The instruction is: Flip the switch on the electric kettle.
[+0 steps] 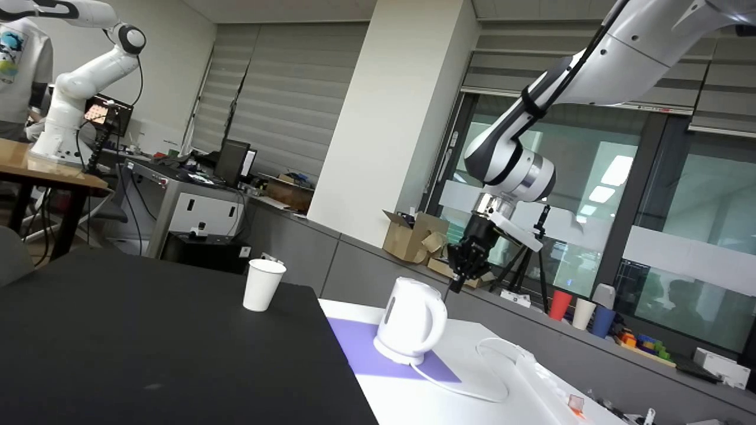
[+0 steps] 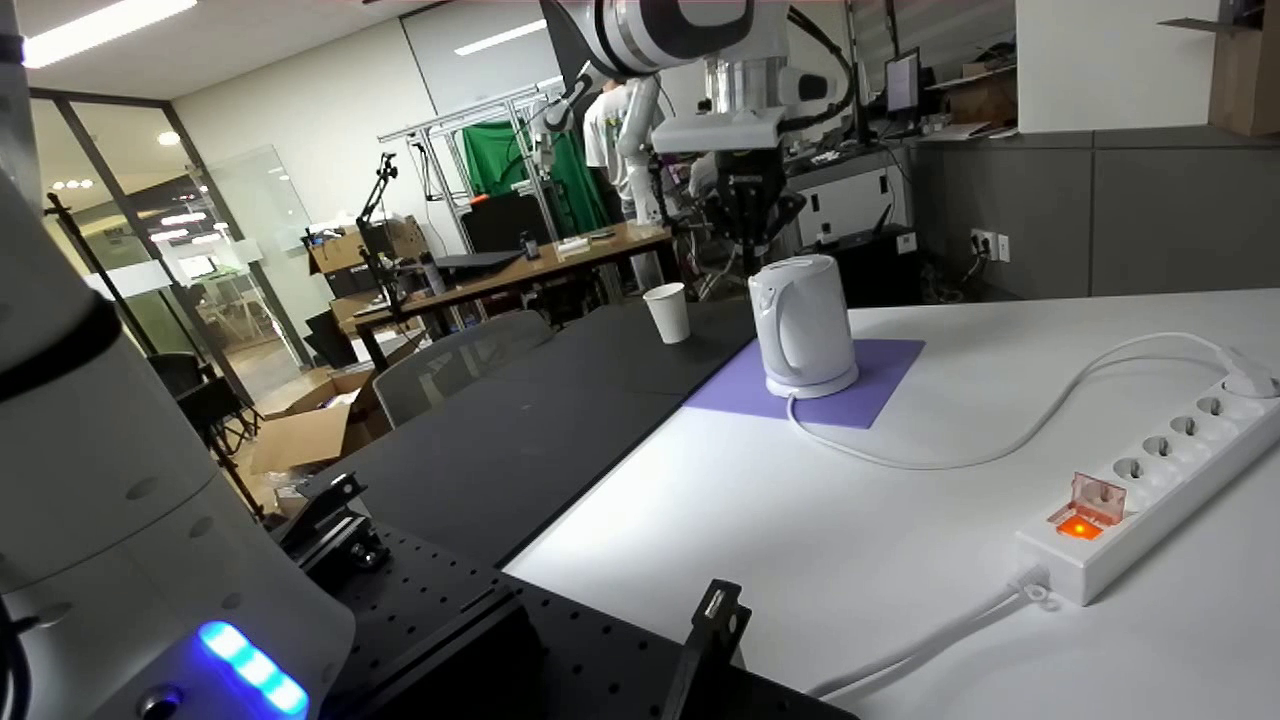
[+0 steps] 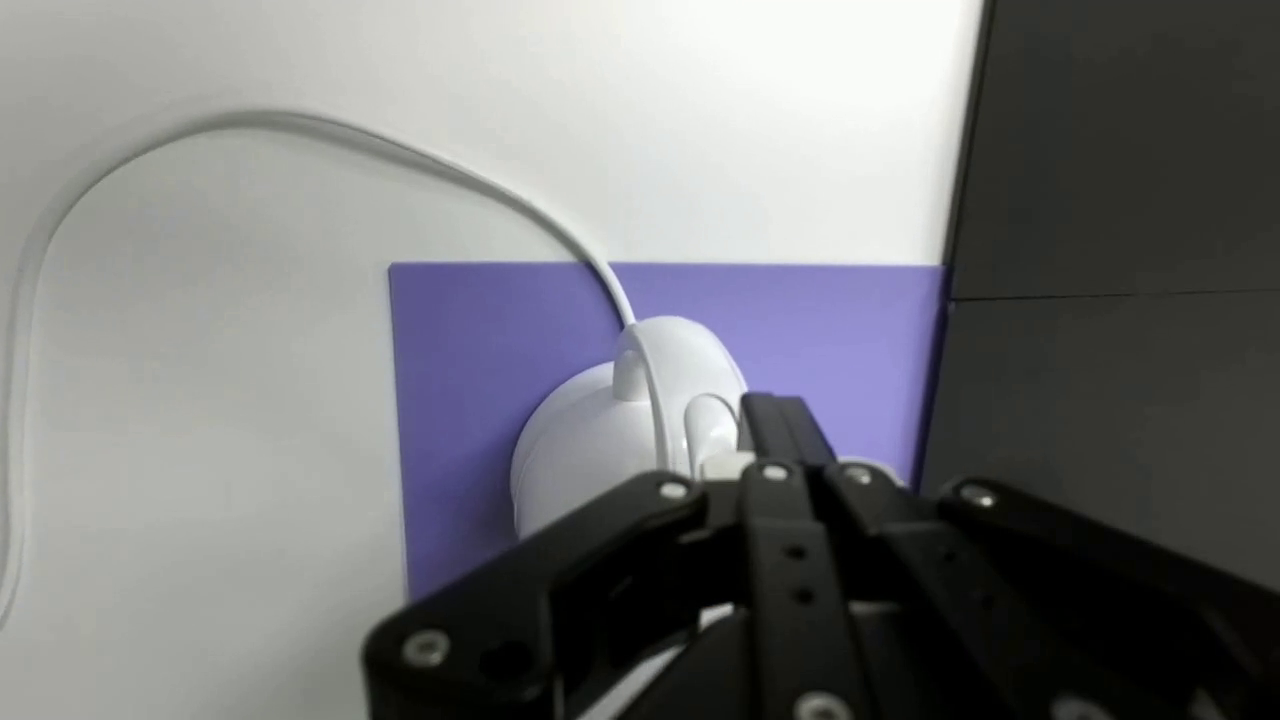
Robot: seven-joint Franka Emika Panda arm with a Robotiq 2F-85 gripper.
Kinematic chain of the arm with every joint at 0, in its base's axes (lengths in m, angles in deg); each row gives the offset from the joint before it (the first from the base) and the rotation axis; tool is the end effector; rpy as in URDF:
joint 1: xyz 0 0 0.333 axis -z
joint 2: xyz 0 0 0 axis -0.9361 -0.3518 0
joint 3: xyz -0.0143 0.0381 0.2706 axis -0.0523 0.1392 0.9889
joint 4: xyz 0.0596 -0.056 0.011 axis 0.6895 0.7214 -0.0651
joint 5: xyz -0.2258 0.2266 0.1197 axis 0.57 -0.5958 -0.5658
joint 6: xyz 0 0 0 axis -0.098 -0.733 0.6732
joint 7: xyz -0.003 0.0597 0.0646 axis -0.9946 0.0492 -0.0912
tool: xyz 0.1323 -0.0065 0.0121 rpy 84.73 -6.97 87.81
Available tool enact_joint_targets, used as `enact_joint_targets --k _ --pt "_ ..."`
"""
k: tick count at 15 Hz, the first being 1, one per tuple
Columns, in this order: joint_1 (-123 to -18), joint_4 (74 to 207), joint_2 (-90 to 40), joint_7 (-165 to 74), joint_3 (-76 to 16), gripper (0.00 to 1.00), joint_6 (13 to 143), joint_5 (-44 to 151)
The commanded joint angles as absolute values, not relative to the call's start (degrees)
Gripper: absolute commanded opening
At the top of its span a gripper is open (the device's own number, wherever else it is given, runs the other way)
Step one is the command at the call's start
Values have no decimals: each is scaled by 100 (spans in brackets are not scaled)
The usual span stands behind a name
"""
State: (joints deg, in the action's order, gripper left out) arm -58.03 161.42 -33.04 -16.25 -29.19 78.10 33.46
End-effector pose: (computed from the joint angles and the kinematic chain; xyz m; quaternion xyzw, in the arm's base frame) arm 0.5374 -0.1306 0.2195 -0.9956 0.0203 -0.0058 0.0916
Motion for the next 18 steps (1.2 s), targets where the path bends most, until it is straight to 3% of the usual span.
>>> enact_joint_targets --k 1,18 --pt "-5650 16070 -3484 -1659 -2775 0 7886 3375" --pt "-5396 15976 -3767 -1608 -2545 0 7892 3386"
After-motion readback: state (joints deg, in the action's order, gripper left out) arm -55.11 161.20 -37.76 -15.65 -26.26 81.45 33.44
